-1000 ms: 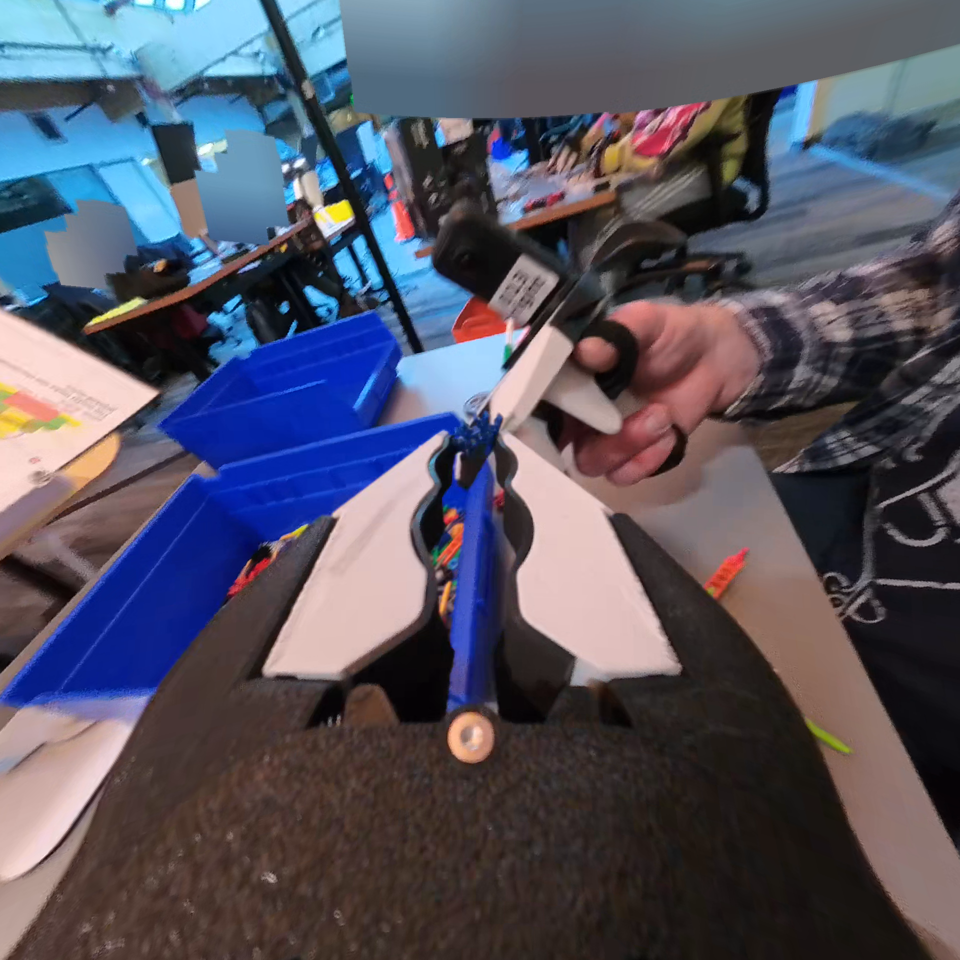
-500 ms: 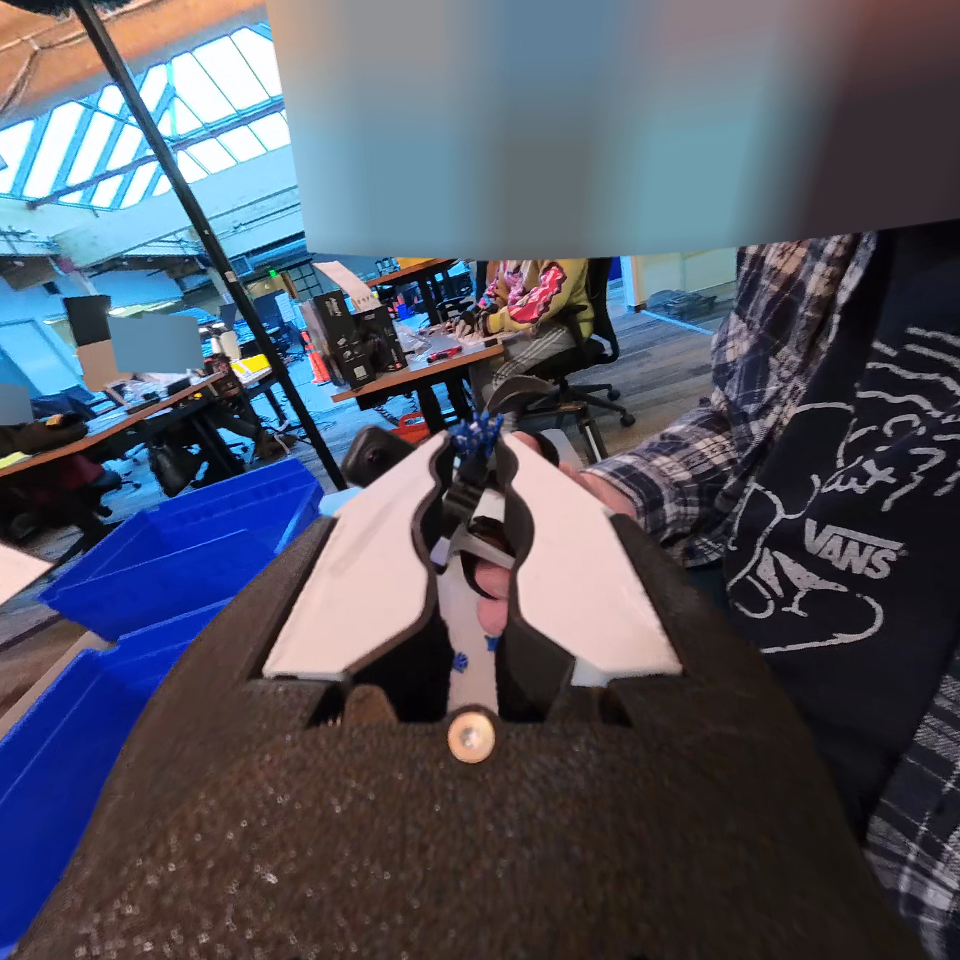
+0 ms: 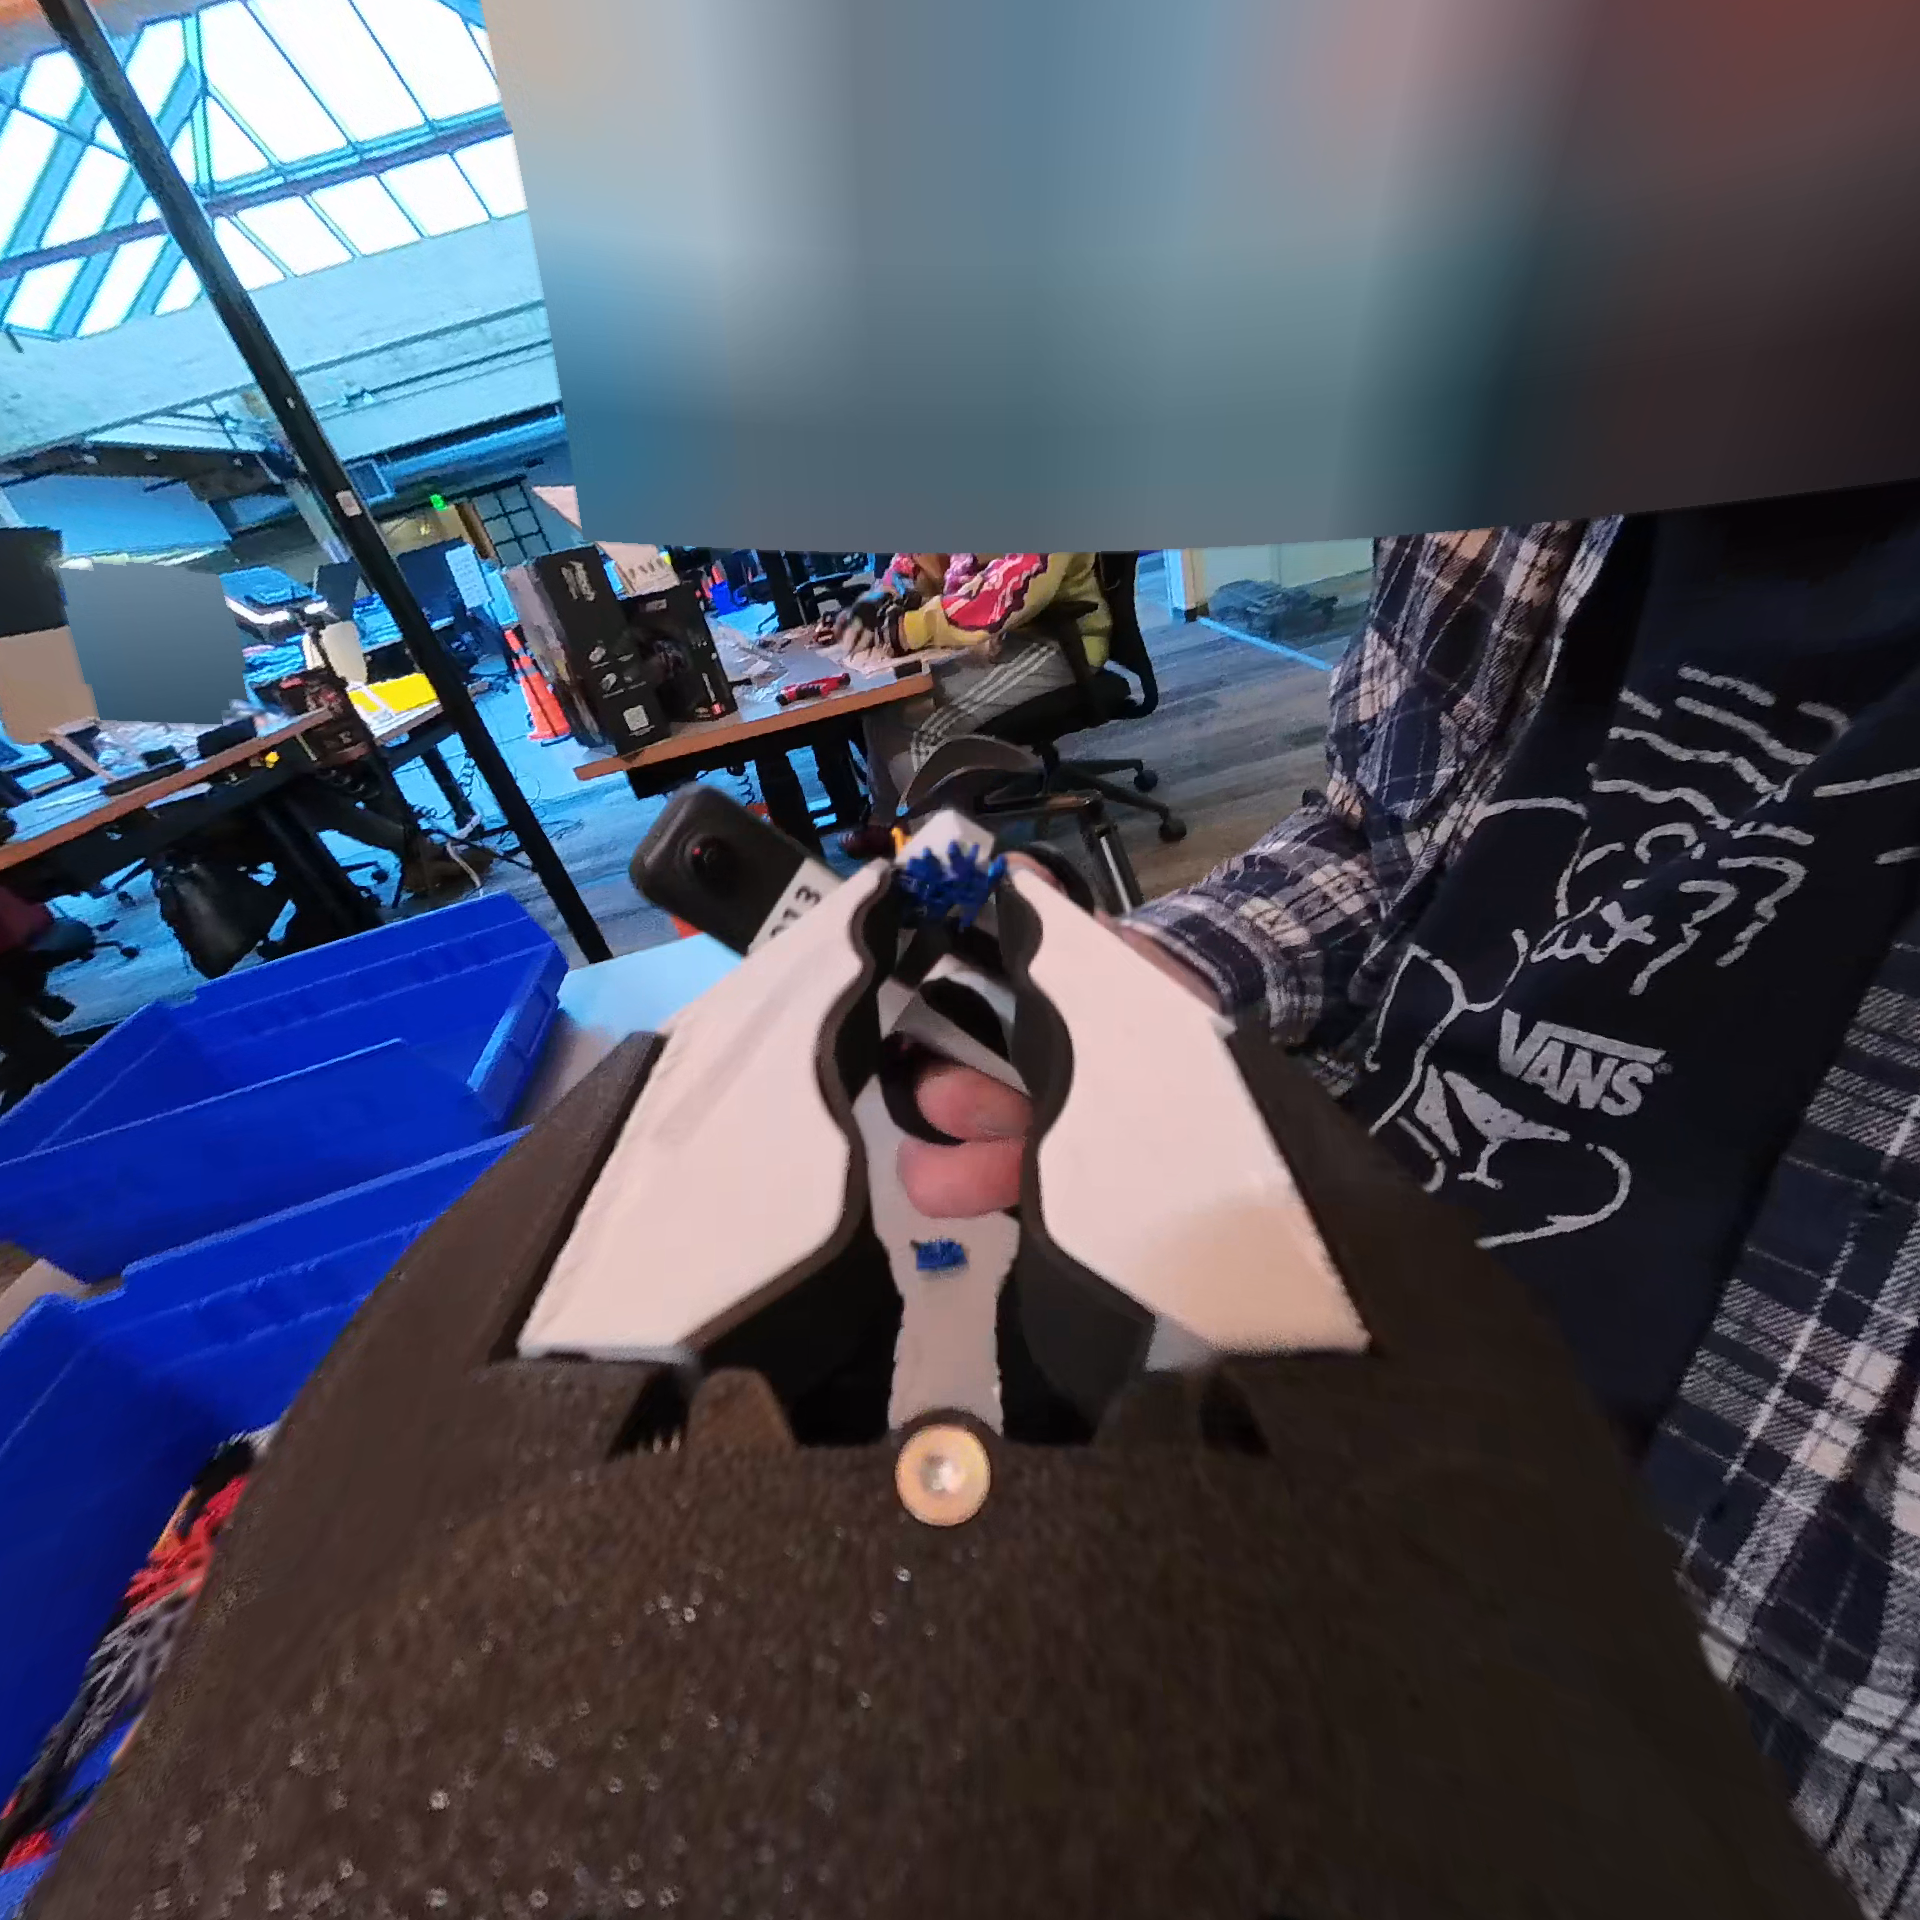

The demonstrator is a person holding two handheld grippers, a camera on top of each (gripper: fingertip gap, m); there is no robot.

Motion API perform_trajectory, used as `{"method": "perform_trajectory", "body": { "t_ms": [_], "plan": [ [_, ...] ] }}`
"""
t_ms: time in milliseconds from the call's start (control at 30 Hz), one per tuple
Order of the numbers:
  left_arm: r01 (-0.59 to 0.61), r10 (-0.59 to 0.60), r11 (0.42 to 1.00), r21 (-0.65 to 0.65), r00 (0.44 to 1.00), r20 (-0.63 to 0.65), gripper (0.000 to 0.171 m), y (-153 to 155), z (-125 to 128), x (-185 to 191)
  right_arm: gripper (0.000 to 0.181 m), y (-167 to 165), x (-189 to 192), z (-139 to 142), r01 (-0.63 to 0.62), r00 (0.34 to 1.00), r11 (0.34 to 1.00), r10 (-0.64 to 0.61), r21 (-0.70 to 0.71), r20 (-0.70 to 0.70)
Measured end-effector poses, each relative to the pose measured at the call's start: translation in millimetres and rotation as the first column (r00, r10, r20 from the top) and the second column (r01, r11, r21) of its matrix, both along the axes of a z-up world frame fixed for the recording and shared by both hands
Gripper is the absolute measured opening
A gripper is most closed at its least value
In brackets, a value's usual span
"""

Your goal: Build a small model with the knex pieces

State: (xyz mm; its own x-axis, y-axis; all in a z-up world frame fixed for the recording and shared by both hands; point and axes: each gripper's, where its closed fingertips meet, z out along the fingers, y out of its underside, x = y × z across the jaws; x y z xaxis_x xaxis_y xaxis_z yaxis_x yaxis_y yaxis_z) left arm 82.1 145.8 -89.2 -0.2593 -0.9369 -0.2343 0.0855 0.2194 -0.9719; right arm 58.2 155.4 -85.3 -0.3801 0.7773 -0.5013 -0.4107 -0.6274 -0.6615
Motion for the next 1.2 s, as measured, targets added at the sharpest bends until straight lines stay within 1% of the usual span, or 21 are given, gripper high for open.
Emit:
{"method": "perform_trajectory", "body": {
  "t_ms": [33, 133, 200, 267, 300, 367, 467, 533, 633, 700, 767, 800, 967, 1100, 1200],
  "plan": [
    [-0.015, 0.015, 1.0, 0.01, 1.0, -0.011, 0.017, 3, -2, -1, 0.007, 3, -1, -2, 0.02, 0.999, 1.0, -0.02, 0.002, 0.029],
    [-0.081, 0.085, 0.995, 0.057, 0.995, -0.056, 0.018, 15, -11, -3, 0.001, 14, -2, -13, 0.081, 0.987, 0.997, -0.082, 0.013, 0.137],
    [-0.136, 0.143, 0.987, 0.089, 0.987, -0.077, 0.02, 25, -17, -4, 0.002, 20, -2, -23, 0.115, 0.969, 0.993, -0.119, 0.031, 0.215],
    [-0.161, 0.175, 0.979, 0.125, 0.978, -0.113, 0.019, 30, -27, -5, 0.001, 26, -1, -31, 0.15, 0.944, 0.987, -0.159, 0.056, 0.288],
    [-0.172, 0.188, 0.976, 0.131, 0.975, -0.117, 0.014, 32, -30, -5, 0.002, 28, 0, -34, 0.162, 0.935, 0.985, -0.173, 0.063, 0.31],
    [-0.188, 0.206, 0.973, 0.132, 0.969, -0.135, 0.016, 37, -36, -4, 0.002, 33, 2, -40, 0.173, 0.918, 0.983, -0.184, 0.065, 0.352],
    [-0.213, 0.242, 0.961, 0.175, 0.957, -0.162, 0.018, 42, -46, -2, 0.002, 39, 5, -49, 0.191, 0.888, 0.978, -0.211, 0.088, 0.41],
    [-0.235, 0.276, 0.946, 0.224, 0.945, -0.177, 0.02, 46, -51, -1, 0.002, 44, 6, -56, 0.202, 0.859, 0.974, -0.225, 0.099, 0.46],
    [-0.281, 0.352, 0.907, 0.312, 0.915, -0.198, 0.013, 55, -58, 0, 0.002, 49, 10, -63, 0.213, 0.819, 0.97, -0.242, 0.116, 0.52],
    [-0.301, 0.384, 0.887, 0.351, 0.902, -0.196, 0.012, 57, -60, 2, 0.002, 50, 12, -64, 0.208, 0.808, 0.972, -0.234, 0.109, 0.541],
    [-0.335, 0.437, 0.85, 0.407, 0.88, -0.188, 0.012, 62, -61, 3, 0.002, 54, 14, -65, 0.218, 0.795, 0.97, -0.239, 0.104, 0.558],
    [-0.351, 0.454, 0.835, 0.424, 0.875, -0.168, 0.011, 63, -59, 3, 0.002, 55, 15, -63, 0.219, 0.799, 0.97, -0.239, 0.104, 0.551],
    [-0.405, 0.509, 0.793, 0.455, 0.851, -0.129, 0.011, 67, -52, 3, 0.002, 59, 15, -56, 0.25, 0.811, 0.964, -0.262, 0.094, 0.524],
    [-0.452, 0.557, 0.769, 0.452, 0.821, -0.127, 0.011, 71, -53, 3, 0.002, 63, 15, -55, 0.282, 0.792, 0.952, -0.299, 0.116, 0.532],
    [-0.476, 0.581, 0.759, 0.445, 0.803, -0.133, 0.011, 71, -56, 3, 0.002, 63, 16, -58, 0.278, 0.768, 0.95, -0.307, 0.14, 0.562]
  ]
}}
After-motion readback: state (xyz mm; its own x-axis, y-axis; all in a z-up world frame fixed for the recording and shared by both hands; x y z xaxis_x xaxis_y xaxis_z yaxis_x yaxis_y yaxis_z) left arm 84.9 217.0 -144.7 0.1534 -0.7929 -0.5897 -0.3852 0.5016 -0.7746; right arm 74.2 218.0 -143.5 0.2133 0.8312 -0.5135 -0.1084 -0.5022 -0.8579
